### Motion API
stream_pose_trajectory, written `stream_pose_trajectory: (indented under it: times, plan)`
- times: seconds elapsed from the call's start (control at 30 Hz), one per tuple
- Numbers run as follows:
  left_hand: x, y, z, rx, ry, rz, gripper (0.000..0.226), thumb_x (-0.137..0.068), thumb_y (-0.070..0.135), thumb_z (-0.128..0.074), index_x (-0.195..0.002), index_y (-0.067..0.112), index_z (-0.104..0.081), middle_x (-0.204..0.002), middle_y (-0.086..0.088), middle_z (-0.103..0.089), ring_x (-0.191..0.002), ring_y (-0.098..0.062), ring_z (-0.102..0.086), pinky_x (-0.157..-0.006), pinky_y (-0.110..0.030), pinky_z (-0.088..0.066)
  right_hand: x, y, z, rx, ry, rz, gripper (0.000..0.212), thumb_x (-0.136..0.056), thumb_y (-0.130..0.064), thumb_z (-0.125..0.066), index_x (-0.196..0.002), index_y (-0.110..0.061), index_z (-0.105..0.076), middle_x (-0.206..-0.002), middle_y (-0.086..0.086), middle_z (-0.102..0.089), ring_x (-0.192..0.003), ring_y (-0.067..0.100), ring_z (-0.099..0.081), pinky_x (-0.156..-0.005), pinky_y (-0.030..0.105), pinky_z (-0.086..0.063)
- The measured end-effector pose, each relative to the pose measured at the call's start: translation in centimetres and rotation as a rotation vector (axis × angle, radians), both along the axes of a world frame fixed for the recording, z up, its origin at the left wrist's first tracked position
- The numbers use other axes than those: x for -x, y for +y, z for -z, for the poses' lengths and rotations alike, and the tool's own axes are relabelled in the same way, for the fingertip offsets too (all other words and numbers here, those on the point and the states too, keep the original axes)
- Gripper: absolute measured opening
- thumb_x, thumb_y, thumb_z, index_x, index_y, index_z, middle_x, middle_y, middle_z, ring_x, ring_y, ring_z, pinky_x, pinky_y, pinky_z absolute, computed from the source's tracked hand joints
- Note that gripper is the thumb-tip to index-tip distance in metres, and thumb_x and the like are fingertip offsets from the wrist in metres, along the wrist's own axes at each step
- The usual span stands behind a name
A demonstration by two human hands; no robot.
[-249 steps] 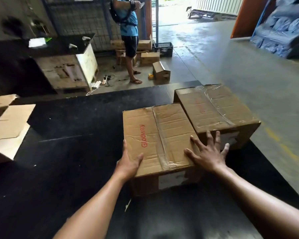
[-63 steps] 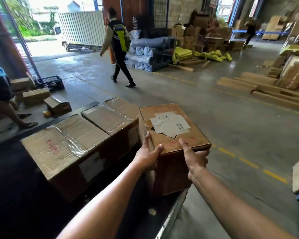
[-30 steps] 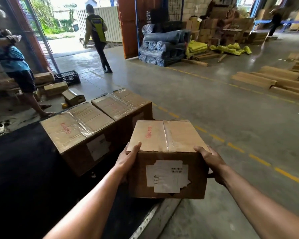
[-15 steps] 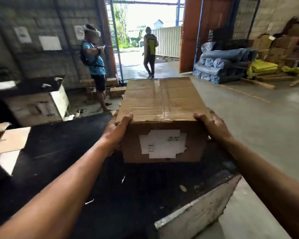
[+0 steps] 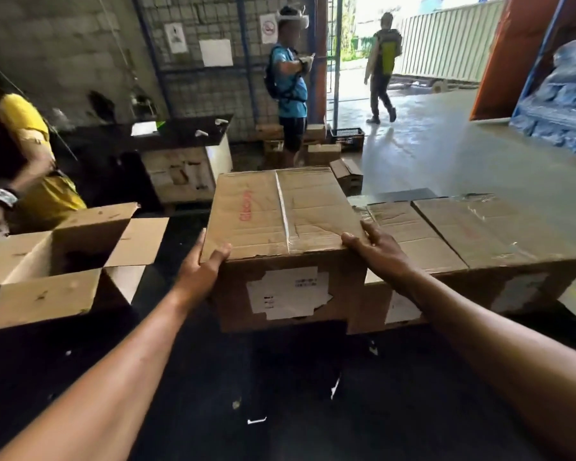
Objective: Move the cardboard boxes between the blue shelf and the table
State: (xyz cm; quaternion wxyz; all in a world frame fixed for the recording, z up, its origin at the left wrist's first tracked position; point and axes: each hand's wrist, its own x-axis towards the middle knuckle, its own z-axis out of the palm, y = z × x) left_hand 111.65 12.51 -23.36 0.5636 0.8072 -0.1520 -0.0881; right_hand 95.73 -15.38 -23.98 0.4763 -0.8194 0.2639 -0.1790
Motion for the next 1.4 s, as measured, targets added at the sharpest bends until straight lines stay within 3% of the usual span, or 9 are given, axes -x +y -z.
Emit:
stream_pose_trajectory:
  times: [0.17, 0.3, 0.4, 0.53, 0.67, 0.77, 1.0, 1.23, 1.4]
  plan:
    - [-5.4, -2.1, 6.0, -0.150, 0.136, 0.033, 0.073, -0.100, 0.038, -0.060, -0.162, 0.029, -0.022, -0.158, -0.001, -0.043, -0.137, -0.013, -0.042, -0.106, -0.022, -0.030, -4.7, -3.1, 5.7, 0.104, 0.292, -0.041, 0.075, -0.088, -0.068, -0.054, -0.150, -0.027, -0.044, -0.150, 0.008, -0.049, -0.134, 0.030, -0.048, -0.111, 0.048, -0.040]
    - [-6.0, -2.6, 11.6, -0.338, 0.252, 0.136, 0.082, -0.099, 0.040, -0.062, -0.162, 0.035, -0.010, -0.162, -0.001, -0.037, -0.147, -0.022, -0.038, -0.123, -0.039, -0.027, -5.8, -2.6, 11.8, 0.368, 0.632, -0.089, 0.078, -0.092, -0.069, -0.043, -0.157, -0.029, -0.027, -0.168, 0.007, -0.011, -0.155, 0.033, -0.008, -0.123, 0.055, -0.010]
    - [-5.9, -2.7, 13.6, -0.400, 0.281, 0.129, 0.092, -0.096, 0.047, -0.062, -0.161, 0.038, 0.004, -0.162, 0.000, -0.038, -0.148, -0.028, -0.036, -0.125, -0.049, -0.023, -5.4, -1.6, 13.6, 0.481, 0.639, -0.054, 0.073, -0.098, -0.065, -0.032, -0.160, -0.030, -0.014, -0.170, 0.001, 0.000, -0.156, 0.028, 0.008, -0.121, 0.056, 0.002]
    - [-6.2, -3.2, 12.9, -0.435, 0.305, 0.117, 0.096, -0.094, 0.049, -0.063, -0.161, 0.036, 0.005, -0.165, -0.002, -0.032, -0.149, -0.028, -0.033, -0.124, -0.048, -0.025, -5.2, -2.1, 12.3, 0.473, 0.640, -0.080, 0.071, -0.098, -0.063, -0.037, -0.158, -0.031, -0.018, -0.170, 0.000, -0.007, -0.156, 0.027, 0.002, -0.122, 0.055, -0.005]
    - [-4.4, -4.6, 11.1, -0.631, 0.183, 0.123, 0.099, -0.095, 0.048, -0.063, -0.161, 0.037, 0.010, -0.171, -0.004, 0.009, -0.157, -0.037, 0.000, -0.126, -0.056, -0.009, -3.6, -2.1, 10.1, 0.442, 0.612, -0.112, 0.071, -0.096, -0.057, -0.051, -0.158, -0.031, -0.025, -0.169, 0.000, -0.016, -0.156, 0.027, -0.011, -0.123, 0.054, -0.014]
    - [-2.2, -5.5, 9.0, -0.686, 0.077, 0.193, 0.097, -0.095, 0.045, -0.063, -0.160, 0.040, 0.009, -0.171, 0.000, 0.014, -0.156, -0.034, 0.012, -0.125, -0.057, -0.002, -0.6, -1.4, 7.7, 0.404, 0.588, -0.136, 0.069, -0.095, -0.048, -0.059, -0.155, -0.029, -0.032, -0.163, 0.006, -0.031, -0.149, 0.029, -0.030, -0.119, 0.048, -0.030]
    - [9.7, -9.3, 2.6, -0.616, -0.174, 0.520, 0.087, -0.097, 0.037, -0.064, -0.163, 0.029, -0.008, -0.171, -0.003, -0.010, -0.157, -0.027, -0.014, -0.125, -0.044, -0.016, 13.8, 1.0, 1.9, 0.358, 0.471, -0.058, 0.068, -0.092, -0.039, -0.065, -0.153, -0.027, -0.038, -0.155, 0.006, -0.045, -0.144, 0.023, -0.039, -0.119, 0.036, -0.031]
    - [30.7, -17.8, -0.9, -0.465, -0.368, 1.074, 0.080, -0.096, 0.036, -0.066, -0.162, 0.025, -0.023, -0.165, -0.004, -0.033, -0.151, -0.019, -0.031, -0.123, -0.027, -0.021, 37.6, 2.6, -2.7, 0.318, 0.512, 0.307, 0.070, -0.092, -0.036, -0.068, -0.154, -0.025, -0.038, -0.153, 0.007, -0.049, -0.139, 0.022, -0.048, -0.111, 0.030, -0.037]
    - [50.4, -24.1, -3.9, -0.388, -0.544, 1.549, 0.077, -0.097, 0.035, -0.064, -0.162, 0.023, -0.024, -0.146, -0.015, -0.057, -0.127, -0.027, -0.059, -0.089, -0.021, -0.040, 58.0, 7.3, -6.0, 0.219, 0.572, 0.809, 0.069, -0.092, -0.030, -0.068, -0.154, -0.023, -0.039, -0.151, 0.008, -0.052, -0.137, 0.022, -0.050, -0.102, 0.023, -0.038]
